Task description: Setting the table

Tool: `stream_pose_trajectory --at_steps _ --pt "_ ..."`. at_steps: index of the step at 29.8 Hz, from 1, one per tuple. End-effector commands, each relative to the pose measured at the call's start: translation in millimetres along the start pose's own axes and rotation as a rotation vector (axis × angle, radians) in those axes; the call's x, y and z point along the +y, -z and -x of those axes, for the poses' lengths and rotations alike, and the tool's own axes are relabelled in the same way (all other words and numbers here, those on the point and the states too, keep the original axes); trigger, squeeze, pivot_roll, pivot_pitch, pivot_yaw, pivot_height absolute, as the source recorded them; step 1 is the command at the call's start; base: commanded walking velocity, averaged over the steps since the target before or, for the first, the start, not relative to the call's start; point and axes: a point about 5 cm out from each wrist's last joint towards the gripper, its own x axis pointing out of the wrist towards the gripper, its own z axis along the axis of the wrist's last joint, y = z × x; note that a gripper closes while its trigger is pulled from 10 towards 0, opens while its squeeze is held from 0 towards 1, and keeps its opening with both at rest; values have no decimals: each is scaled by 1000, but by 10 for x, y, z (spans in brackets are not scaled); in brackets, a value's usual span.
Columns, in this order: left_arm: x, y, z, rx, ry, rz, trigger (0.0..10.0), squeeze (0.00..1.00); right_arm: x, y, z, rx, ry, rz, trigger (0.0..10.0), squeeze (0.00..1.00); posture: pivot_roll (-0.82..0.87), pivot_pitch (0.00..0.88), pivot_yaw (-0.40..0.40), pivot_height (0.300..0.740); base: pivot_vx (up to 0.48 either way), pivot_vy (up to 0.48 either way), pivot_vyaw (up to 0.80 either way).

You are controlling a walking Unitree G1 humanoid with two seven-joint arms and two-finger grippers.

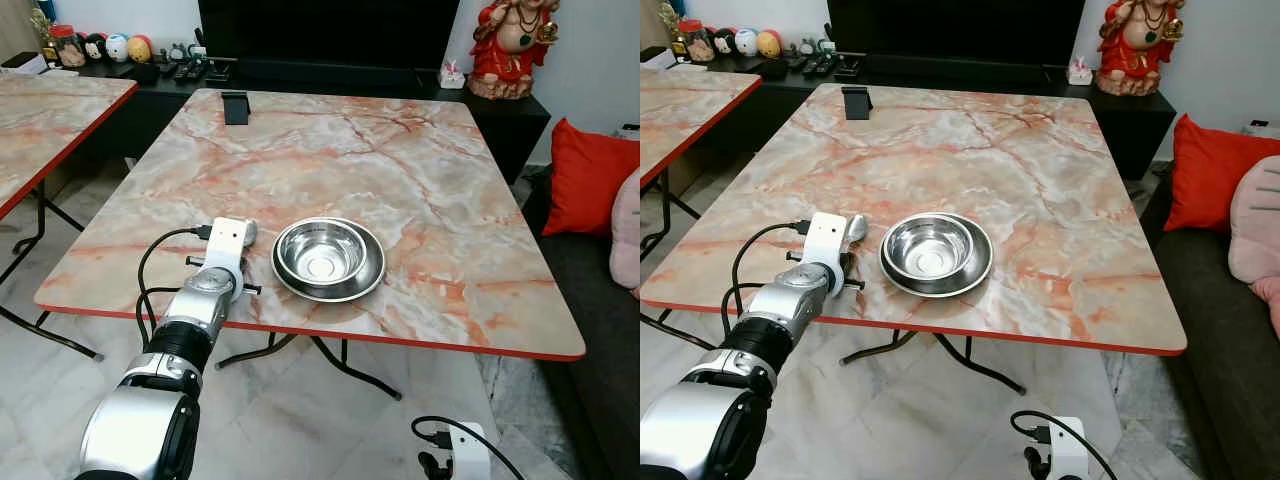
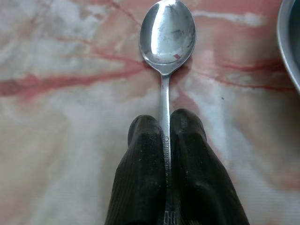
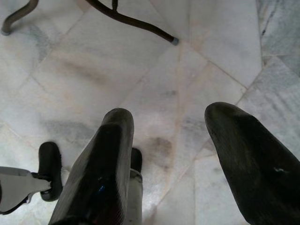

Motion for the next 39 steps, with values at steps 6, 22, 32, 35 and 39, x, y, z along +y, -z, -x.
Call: stream_pose_trajectory --at_steps 6,22,32,35,39 --pt "-106 -112 -9 -45 38 76 10000 0 -31 -1 3 1 16 -4 10000 0 15 0 -61 740 0 0 0" --pt "-90 -42 -25 -33 26 -10 10000 0 -32 -8 1 0 17 -4 10000 0 15 0 -59 740 0 0 0" --pt "-97 -36 -29 -32 25 4 10000 0 -33 -6 1 1 18 -5 10000 0 15 0 -59 740 0 0 0" --pt "-95 -49 -30 -36 22 17 10000 588 -32 -5 2 1 18 -5 10000 0 14 0 -59 740 0 0 0" --pt "-101 -56 -29 -40 24 26 10000 757 -31 -5 2 1 18 -5 10000 0 14 0 -59 740 0 0 0"
